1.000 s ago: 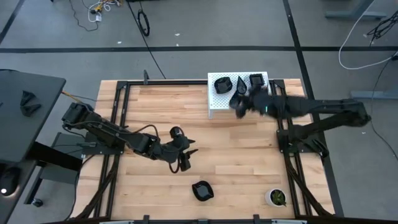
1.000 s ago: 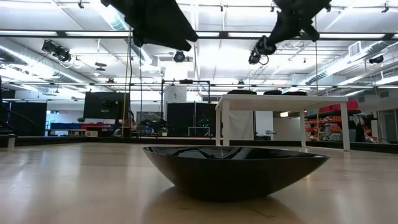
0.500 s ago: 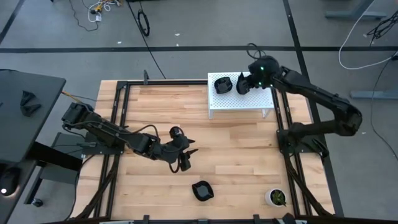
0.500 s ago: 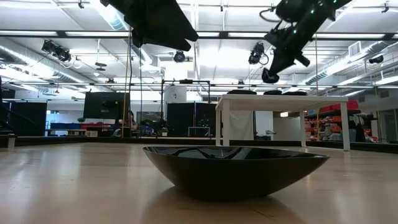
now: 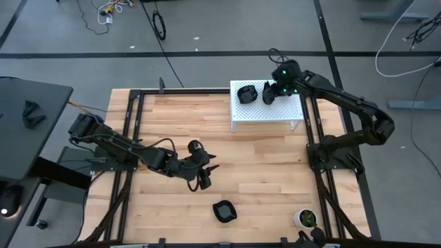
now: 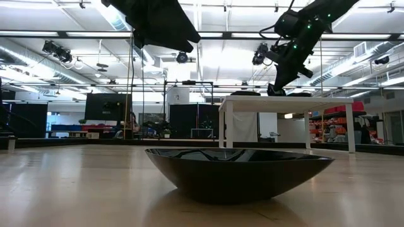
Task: Pick & Place Mini shaped plates
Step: Stack the drop shaped plate on top of the drop shaped plates on the shelf
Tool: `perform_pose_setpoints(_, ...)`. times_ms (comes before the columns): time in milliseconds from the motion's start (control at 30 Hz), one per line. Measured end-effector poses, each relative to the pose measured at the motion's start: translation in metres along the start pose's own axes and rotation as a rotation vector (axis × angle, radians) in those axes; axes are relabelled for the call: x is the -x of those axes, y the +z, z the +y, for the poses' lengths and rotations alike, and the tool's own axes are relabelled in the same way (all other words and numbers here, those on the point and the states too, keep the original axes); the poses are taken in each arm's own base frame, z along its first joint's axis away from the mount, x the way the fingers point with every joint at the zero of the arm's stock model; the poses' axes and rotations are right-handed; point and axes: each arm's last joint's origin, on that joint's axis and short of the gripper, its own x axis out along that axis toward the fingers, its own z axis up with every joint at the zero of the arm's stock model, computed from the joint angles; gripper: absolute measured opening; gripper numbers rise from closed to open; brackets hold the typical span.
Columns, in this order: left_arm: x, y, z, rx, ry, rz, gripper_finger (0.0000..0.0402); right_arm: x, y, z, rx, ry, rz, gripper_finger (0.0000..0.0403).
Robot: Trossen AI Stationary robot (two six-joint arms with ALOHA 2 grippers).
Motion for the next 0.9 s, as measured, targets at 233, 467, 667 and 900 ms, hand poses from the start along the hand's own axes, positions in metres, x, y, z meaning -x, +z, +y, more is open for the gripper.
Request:
perform_pose_setpoints(233, 0.000, 0.000, 0.000, 0.000, 0.000, 0.000, 0.0185, 0.001, 0.000, -0.002, -0.002, -0.054, -0.009, 0.0041)
perform_pose_setpoints(467, 0.000, 0.000, 0.000, 0.000, 0.000, 0.000, 0.0185, 0.004, 0.000, 0.000, -0.020, -0.069, -0.025, 0.0099)
perform_pose_setpoints(667, 0.000, 0.000, 0.000, 0.001, 0.000, 0.000, 0.0185, 0.011, -0.004, 0.019, 0.028, 0.084, -0.013, 0.0108)
perform_pose_setpoints(900, 0.000, 0.000, -0.001, 0.000, -0.005, 0.001, 0.0185, 0.006, -0.010, 0.027, 0.026, 0.148, 0.066, 0.0069)
